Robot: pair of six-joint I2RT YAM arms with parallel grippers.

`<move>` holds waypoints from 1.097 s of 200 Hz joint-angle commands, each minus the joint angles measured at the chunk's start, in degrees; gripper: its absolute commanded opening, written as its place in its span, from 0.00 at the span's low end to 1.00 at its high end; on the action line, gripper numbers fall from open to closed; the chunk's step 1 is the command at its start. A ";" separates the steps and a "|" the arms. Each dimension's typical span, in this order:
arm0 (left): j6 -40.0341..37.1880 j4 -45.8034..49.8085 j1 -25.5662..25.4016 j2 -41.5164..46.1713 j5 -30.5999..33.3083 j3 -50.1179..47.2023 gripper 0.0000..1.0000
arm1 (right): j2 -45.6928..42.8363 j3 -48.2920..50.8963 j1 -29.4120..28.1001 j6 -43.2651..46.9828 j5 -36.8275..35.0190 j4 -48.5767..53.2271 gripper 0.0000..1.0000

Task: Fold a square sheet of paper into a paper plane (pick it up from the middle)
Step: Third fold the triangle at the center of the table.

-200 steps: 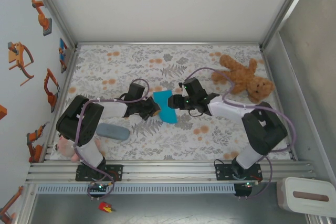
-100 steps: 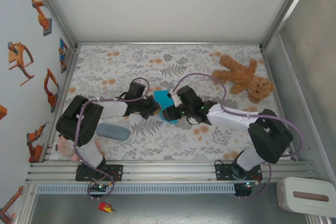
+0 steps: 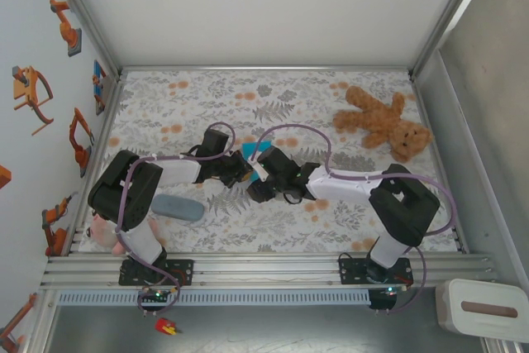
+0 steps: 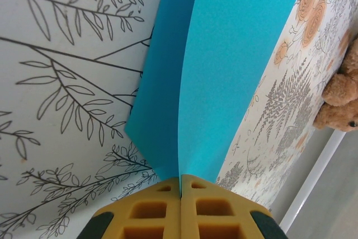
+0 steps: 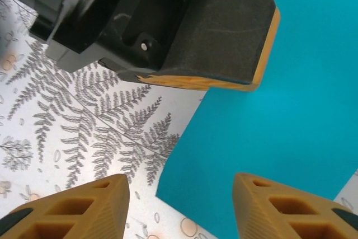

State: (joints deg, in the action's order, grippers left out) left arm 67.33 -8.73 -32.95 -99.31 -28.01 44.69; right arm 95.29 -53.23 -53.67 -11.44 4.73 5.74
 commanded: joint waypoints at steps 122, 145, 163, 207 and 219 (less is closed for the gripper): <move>0.61 2.09 0.02 2.20 -0.77 1.21 0.05 | 2.62 -3.68 -0.30 6.27 -3.35 2.89 0.13; 0.39 2.84 0.32 3.58 -0.17 0.84 0.09 | 1.77 -3.04 -0.30 6.05 -2.34 1.74 0.04; -0.63 4.43 1.37 5.19 0.44 0.59 0.15 | 0.98 -2.28 -0.30 6.00 -1.27 1.06 0.00; -6.47 12.28 5.07 10.62 3.37 1.92 0.30 | -0.05 -1.06 0.12 4.93 2.91 0.17 0.00; -7.62 12.77 5.17 11.45 3.99 2.62 0.32 | 0.19 -1.17 0.49 3.95 5.11 0.02 0.00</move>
State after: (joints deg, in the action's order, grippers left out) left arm 64.18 -0.89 -28.36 -90.56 -26.09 45.04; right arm 96.84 -55.09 -53.69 -6.15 5.43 6.94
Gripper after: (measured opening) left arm 0.307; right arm 0.049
